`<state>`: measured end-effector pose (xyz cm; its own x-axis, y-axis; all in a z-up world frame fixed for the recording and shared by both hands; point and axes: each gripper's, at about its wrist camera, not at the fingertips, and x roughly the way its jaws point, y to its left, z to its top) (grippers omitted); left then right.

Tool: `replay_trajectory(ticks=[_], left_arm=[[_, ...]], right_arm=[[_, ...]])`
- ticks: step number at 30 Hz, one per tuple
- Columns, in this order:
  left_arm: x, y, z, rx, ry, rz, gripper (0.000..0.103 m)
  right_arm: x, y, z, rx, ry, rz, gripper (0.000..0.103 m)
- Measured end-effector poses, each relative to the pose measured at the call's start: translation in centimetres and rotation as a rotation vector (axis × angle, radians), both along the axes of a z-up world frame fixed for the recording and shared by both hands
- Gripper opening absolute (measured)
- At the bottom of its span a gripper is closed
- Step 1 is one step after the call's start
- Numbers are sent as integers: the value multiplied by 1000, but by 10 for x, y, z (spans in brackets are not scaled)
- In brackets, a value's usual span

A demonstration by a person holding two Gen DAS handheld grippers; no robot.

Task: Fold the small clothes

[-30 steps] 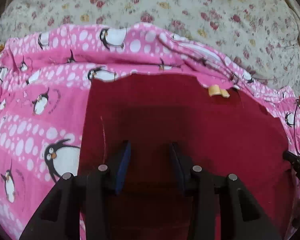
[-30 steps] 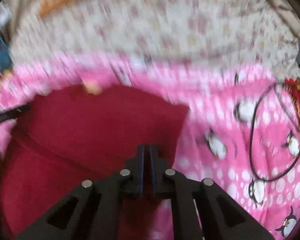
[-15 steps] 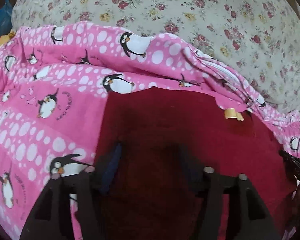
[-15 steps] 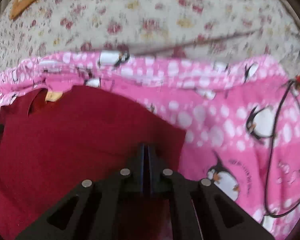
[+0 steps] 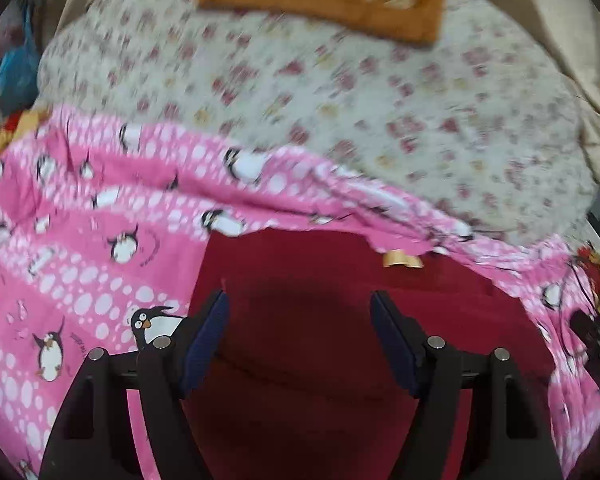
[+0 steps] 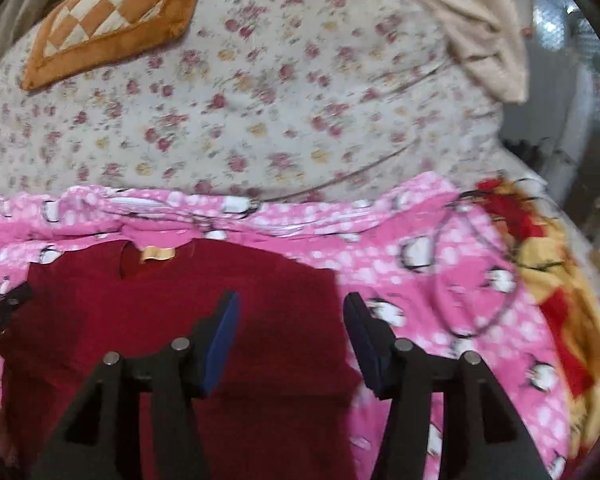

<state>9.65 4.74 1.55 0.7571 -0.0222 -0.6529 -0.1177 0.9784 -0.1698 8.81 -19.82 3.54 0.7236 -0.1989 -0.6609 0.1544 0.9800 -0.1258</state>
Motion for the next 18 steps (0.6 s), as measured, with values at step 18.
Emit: replay_trajectory(ticks=[18], left_arm=[[-3, -33, 1, 64, -14, -89, 65]], right_arm=[[-29, 9, 31, -44, -87, -26, 57]])
